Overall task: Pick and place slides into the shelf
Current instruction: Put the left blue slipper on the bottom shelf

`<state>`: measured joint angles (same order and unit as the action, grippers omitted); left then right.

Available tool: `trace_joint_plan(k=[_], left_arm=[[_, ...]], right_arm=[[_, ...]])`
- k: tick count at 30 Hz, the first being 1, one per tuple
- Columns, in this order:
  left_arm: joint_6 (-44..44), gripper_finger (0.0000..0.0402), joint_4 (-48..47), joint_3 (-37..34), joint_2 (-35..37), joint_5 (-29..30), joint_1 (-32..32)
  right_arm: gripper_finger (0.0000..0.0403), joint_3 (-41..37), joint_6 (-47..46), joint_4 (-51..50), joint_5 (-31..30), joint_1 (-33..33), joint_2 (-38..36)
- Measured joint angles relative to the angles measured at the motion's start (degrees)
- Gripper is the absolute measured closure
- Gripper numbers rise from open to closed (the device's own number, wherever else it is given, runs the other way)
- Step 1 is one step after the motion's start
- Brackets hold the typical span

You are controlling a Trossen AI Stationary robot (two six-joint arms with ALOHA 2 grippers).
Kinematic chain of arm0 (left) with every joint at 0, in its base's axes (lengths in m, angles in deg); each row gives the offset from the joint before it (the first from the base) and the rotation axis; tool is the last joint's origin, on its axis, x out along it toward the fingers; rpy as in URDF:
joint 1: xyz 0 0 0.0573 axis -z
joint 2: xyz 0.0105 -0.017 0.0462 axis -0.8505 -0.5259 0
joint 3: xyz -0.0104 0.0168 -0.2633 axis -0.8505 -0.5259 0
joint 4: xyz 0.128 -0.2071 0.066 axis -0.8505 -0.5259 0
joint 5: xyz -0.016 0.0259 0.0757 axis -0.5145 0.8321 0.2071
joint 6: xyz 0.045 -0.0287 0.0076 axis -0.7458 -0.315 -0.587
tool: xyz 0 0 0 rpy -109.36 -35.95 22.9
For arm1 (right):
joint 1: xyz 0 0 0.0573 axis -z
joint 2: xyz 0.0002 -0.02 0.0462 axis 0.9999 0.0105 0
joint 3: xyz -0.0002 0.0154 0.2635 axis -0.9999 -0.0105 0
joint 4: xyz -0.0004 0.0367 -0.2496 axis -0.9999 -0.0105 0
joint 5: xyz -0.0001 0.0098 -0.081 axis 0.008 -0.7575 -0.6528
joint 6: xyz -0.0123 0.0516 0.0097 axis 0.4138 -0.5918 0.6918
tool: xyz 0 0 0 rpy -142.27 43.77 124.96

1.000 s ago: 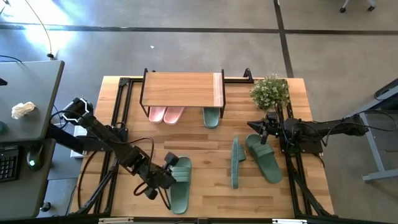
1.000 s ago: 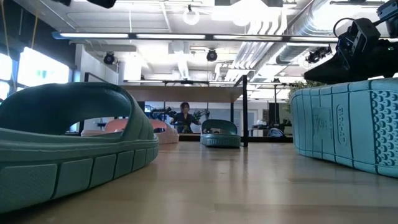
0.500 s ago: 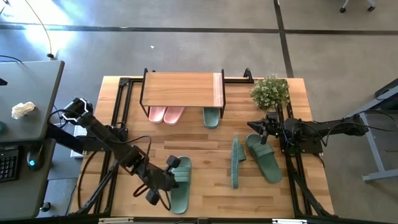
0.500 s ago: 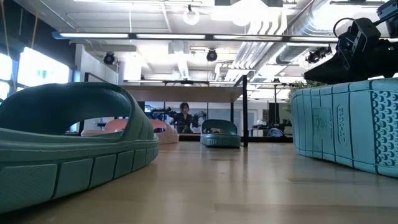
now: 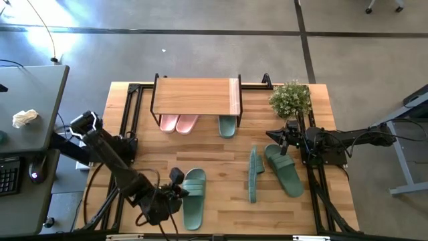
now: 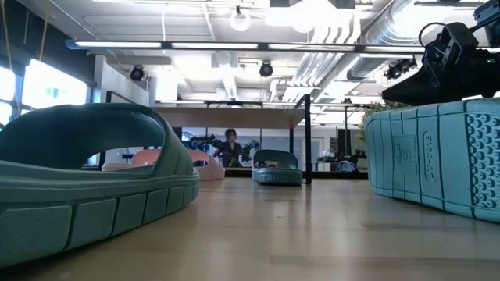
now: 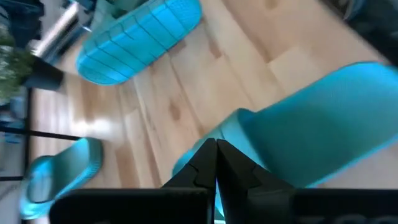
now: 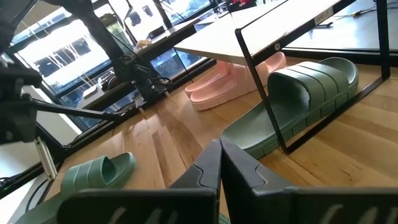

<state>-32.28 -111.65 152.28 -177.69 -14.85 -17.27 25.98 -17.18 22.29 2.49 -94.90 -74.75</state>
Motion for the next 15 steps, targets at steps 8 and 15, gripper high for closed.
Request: trace_joint_plan(k=[8, 15], left_arm=[[-2.1, 0.0401, -0.2, 0.0, -7.3, 0.2, 1.7], [-3.0, 0.0387, 0.7, 0.0, -9.3, -5.1, 1.7]], right_arm=[[0.0403, 0.0, 0.0, 0.0, 0.3, 0.0, 0.1], [0.0403, 0.0, 0.0, 0.0, 0.4, 0.0, 0.1]])
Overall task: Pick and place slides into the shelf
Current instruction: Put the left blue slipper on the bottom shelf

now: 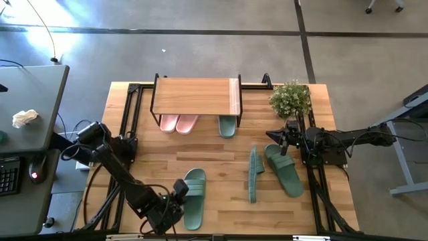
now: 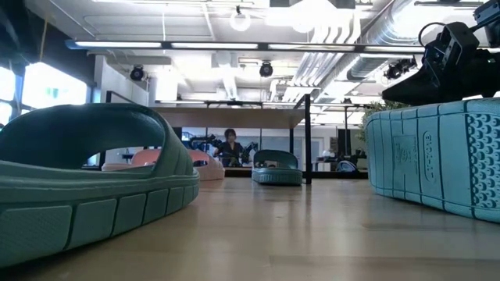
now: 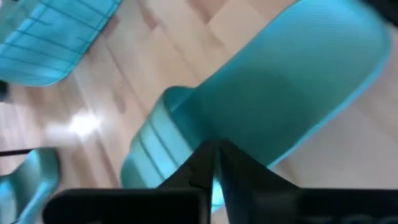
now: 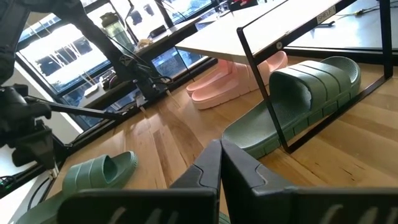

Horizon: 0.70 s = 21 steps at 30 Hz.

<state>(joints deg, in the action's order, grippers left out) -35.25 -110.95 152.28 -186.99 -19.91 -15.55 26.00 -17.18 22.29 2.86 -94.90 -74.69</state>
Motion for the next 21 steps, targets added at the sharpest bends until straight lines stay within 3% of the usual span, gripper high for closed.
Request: trace_joint_plan(k=[12, 16, 21], left_arm=[[-0.2, 0.0214, -0.6, -0.1, -1.9, 0.9, -1.6], [0.1, 0.0192, 0.8, 0.0, -4.6, -1.4, -2.8], [5.9, 0.0189, -2.4, 0.0, -5.9, 1.0, -3.6]], right_arm=[[0.0403, 0.0, 0.0, 0.0, 0.0, 0.0, 0.0], [0.0403, 0.0, 0.0, 0.0, 0.0, 0.0, 0.1], [0.0403, 0.0, 0.0, 0.0, 0.0, 0.0, 0.2]])
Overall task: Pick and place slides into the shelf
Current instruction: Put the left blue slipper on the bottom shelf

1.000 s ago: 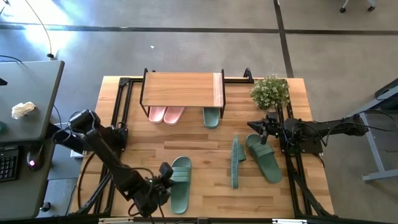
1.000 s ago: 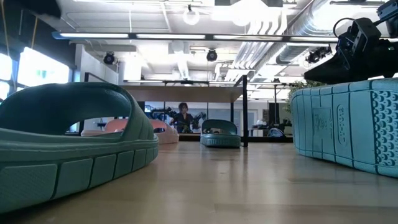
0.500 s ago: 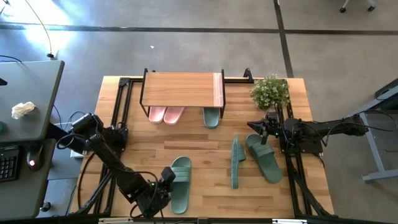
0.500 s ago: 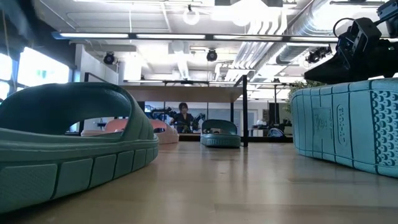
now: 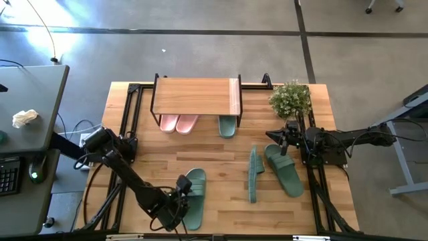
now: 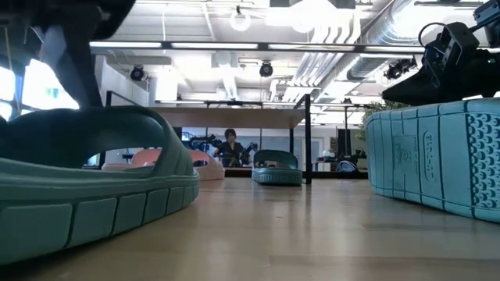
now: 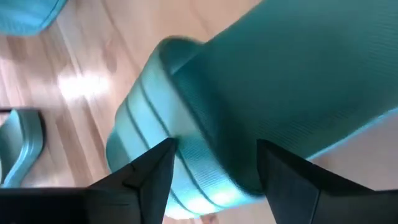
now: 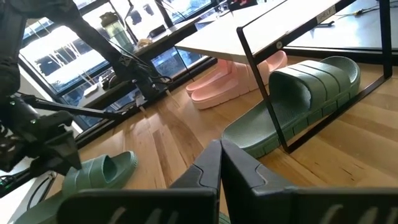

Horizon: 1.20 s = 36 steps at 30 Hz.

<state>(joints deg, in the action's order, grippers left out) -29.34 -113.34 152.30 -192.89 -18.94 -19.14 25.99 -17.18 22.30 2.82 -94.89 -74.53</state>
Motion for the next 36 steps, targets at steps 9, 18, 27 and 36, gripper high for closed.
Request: trace_joint_plan(k=[9, 18, 27, 36], left_arm=[[3.3, 0.0189, -0.8, 0.0, -0.7, 4.3, -1.0], [6.2, 0.0250, -0.8, 0.0, -0.7, 6.7, -2.1], [7.5, 0.0385, -0.4, 0.0, -0.7, 7.5, -2.0], [7.6, 0.0397, -18.2, 11.1, -0.8, 14.7, -2.8]], right_arm=[[0.0403, 0.0, 0.0, 0.0, 0.1, 0.0, -0.2], [0.0403, 0.0, 0.0, 0.0, 0.2, 0.0, -0.2], [0.0403, 0.0, 0.0, 0.0, 0.2, 0.0, -0.2], [0.0403, 0.0, 0.0, 0.0, 0.2, 0.0, -0.2]])
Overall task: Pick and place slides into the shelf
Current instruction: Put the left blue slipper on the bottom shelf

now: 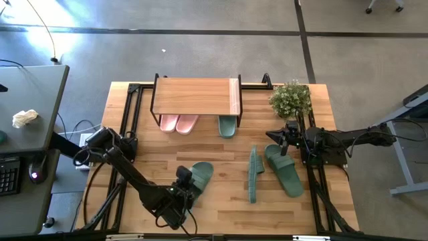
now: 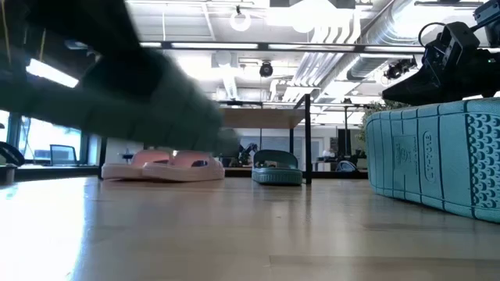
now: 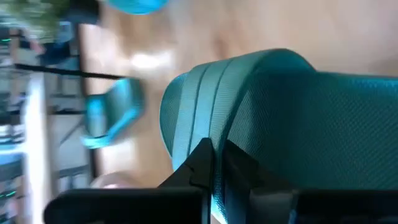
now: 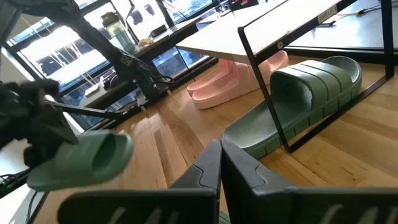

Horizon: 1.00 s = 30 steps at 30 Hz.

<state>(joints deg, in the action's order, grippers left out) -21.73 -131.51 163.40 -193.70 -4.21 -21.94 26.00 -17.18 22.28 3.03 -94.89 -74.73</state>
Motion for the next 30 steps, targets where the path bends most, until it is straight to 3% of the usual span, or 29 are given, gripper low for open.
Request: trace_joint_plan(k=[5, 10, 20, 30], left_arm=[[2.3, 0.0398, -10.7, 6.0, 0.1, 3.1, -3.7], [6.1, 0.0399, -14.8, 4.7, 0.1, 1.1, -9.9], [-3.4, 0.0400, 2.0, -2.5, 0.1, -1.3, -18.2], [-9.3, 0.0401, 12.5, -8.3, 0.1, -1.1, -25.8]], right_arm=[[0.0403, 0.0, 0.0, 0.0, 0.0, 0.0, 0.0], [0.0403, 0.0, 0.0, 0.0, 0.0, 0.0, 0.0], [0.0403, 0.0, 0.0, 0.0, 0.0, 0.0, 0.0], [0.0403, 0.0, 0.0, 0.0, 0.0, 0.0, 0.0]])
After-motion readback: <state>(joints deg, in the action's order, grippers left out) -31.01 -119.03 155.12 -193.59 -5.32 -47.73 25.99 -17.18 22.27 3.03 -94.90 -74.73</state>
